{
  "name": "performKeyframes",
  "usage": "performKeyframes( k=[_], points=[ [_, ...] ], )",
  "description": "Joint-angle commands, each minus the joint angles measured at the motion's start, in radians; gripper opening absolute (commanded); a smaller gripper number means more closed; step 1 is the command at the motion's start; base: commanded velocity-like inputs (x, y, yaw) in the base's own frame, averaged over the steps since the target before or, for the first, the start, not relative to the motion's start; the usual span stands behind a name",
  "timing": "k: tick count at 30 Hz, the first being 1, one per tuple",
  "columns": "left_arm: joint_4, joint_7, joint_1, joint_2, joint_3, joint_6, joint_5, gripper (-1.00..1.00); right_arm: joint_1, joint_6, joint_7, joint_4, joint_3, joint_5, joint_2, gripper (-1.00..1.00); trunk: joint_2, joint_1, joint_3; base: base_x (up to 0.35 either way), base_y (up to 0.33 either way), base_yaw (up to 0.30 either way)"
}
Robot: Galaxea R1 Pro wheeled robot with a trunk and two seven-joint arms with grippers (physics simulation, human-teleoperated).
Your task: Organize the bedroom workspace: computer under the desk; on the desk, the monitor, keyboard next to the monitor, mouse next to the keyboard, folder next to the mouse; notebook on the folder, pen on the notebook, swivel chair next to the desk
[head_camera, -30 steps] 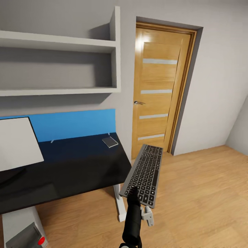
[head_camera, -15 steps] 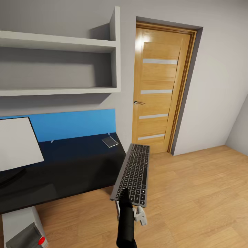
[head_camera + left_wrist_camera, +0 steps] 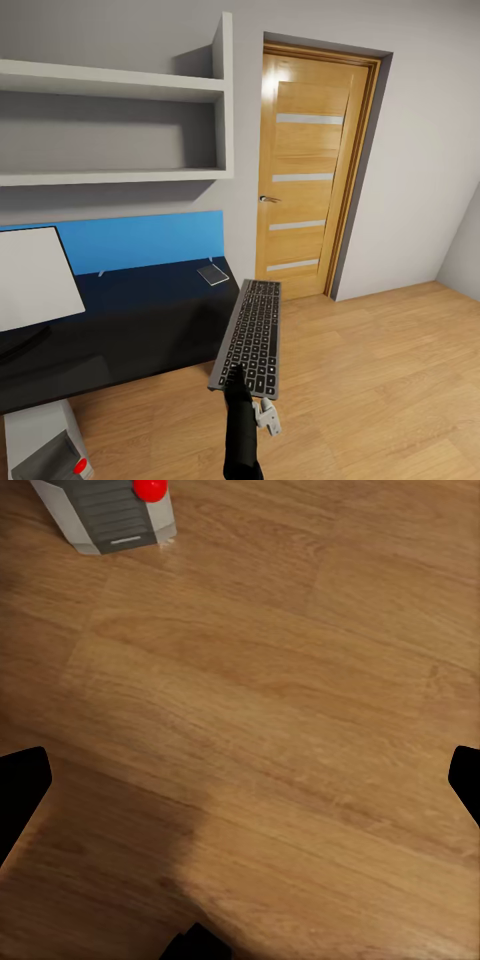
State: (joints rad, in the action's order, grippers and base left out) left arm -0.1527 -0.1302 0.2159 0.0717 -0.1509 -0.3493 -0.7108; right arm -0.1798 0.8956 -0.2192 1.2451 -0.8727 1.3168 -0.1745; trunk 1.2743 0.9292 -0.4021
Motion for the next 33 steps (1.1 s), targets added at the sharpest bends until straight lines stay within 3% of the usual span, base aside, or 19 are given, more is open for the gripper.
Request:
performKeyframes(
  k=[1, 14, 20, 33],
  points=[
    [-0.001, -0.007, 0.000, 0.000, -0.009, -0.002, -0.002, 1.00, -0.001, 0.003, -0.010, 0.001, -0.002, -0.007, 0.000, -1.00, 0.001, 0.000, -0.001, 0.000, 0.000, 0.000],
    [-0.001, -0.004, 0.000, 0.002, -0.009, -0.003, -0.001, 1.00, -0.001, 0.005, -0.012, -0.006, 0.009, -0.008, 0.000, -1.00, 0.001, 0.000, -0.001, 0.050, 0.068, 0.000],
    [-0.001, -0.003, 0.000, 0.001, -0.009, -0.002, -0.001, 1.00, -0.001, 0.005, -0.014, -0.006, 0.036, -0.008, 0.000, -1.00, 0.001, 0.000, -0.001, 0.000, 0.000, 0.000],
    [-0.001, -0.008, 0.000, 0.000, -0.009, -0.005, -0.001, 1.00, -0.001, 0.005, -0.014, -0.006, 0.043, -0.010, 0.000, -1.00, 0.092, 0.050, -0.042, 0.000, 0.000, 0.000]
  ],
)
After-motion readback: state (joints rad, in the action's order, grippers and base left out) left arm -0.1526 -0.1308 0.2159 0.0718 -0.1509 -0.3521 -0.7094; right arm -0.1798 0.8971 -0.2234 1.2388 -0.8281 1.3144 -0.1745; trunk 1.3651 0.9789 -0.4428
